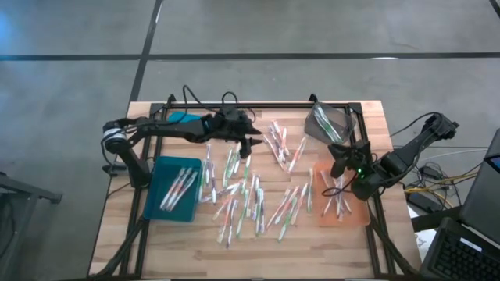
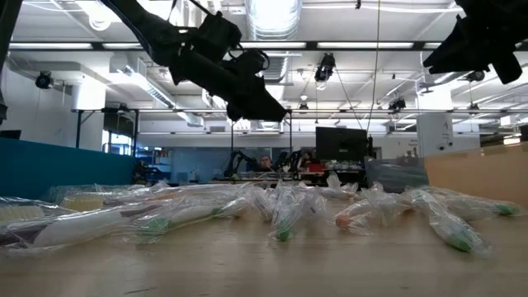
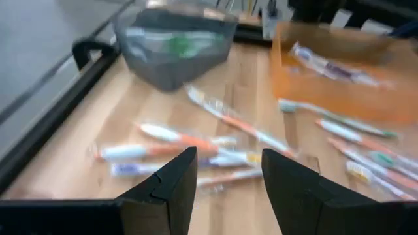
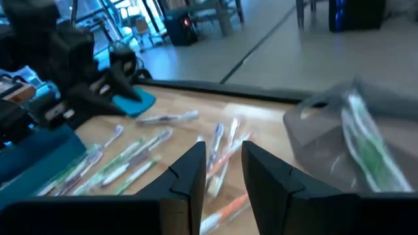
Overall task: Pick & Place Toothbrushes
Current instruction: Put the green toothbrush into the black bin
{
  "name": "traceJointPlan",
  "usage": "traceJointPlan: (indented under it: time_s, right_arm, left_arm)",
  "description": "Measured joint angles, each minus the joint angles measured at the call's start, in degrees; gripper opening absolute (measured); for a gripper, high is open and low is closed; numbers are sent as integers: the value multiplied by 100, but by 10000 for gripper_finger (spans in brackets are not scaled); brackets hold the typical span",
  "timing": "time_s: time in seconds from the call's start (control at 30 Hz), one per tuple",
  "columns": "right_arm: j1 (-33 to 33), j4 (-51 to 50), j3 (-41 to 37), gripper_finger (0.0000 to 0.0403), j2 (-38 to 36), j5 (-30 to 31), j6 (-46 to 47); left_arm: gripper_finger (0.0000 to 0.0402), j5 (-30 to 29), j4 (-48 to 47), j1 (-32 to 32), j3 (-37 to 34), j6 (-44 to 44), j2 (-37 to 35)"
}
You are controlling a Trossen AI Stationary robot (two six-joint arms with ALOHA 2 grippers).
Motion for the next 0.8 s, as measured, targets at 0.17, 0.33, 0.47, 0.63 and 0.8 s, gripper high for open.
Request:
traceJointPlan:
  time_s: [0.17, 0.33, 0.47, 0.63, 0.8]
  right_arm:
    - [-44, 8, 94, 108, -170, 60, -714]
    - [-163, 193, 463, 118, -212, 58, -2253]
    - [-287, 291, 737, 125, -222, 56, -3372]
    - [-477, 277, 751, 136, -222, 43, -3833]
    - [-507, 282, 602, 149, -179, 32, -3740]
  left_arm:
    - [177, -1228, -696, -495, 13, -181, -61]
    - [177, -1774, -1775, -803, 298, -1254, -61]
    - [177, -1788, -2581, -877, 592, -2284, -61]
    - [175, -2155, -3155, -983, 754, -3322, -63]
    - [164, -2324, -3403, -1153, 754, -4058, -63]
